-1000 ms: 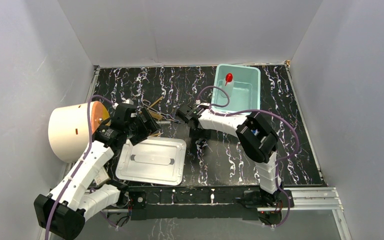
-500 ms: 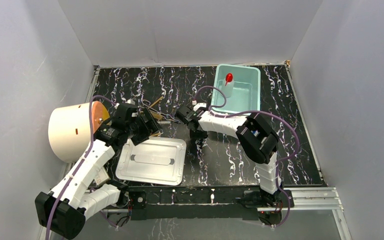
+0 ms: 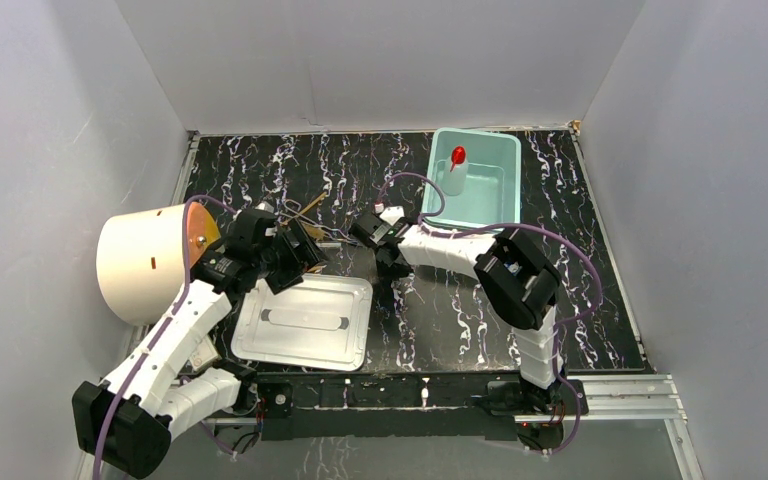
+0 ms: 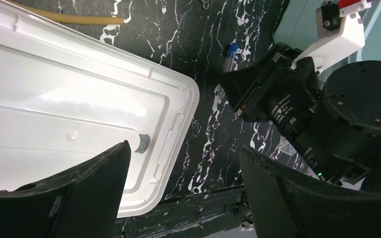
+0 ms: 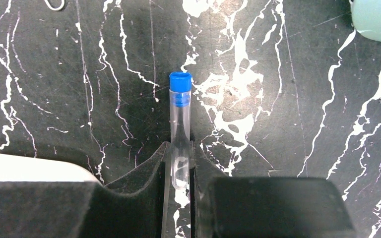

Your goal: Organize the chemistry lab equipment

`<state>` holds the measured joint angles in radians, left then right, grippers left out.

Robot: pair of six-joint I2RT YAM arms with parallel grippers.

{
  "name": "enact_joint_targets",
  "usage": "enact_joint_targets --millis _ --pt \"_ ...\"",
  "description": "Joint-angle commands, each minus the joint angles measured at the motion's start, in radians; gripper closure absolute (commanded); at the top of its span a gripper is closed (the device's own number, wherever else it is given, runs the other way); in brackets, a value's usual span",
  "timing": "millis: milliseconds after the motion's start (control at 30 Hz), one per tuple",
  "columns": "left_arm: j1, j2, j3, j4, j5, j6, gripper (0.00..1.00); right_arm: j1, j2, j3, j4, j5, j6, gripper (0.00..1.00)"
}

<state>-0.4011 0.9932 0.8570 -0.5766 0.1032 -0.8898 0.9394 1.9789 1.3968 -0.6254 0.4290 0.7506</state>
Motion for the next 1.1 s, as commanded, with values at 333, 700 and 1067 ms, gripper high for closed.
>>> enact_joint_targets --millis 333,700,1067 --pt "0.005 -0.046 -0.072 0.109 0.189 -0.037 0.23 0.004 -0.249 0.004 0.139 -0.136 -0.02 0.81" --pt "-0.006 0.039 -0.092 0.448 0.384 -0.123 0.38 -0.009 -0.357 0.024 0.199 -0.296 0.168 0.79" --pt "-0.019 -0.025 -0.144 0.475 0.327 -0.123 0.64 -0.051 -0.403 -0.029 0.251 -0.374 0.279 0.79"
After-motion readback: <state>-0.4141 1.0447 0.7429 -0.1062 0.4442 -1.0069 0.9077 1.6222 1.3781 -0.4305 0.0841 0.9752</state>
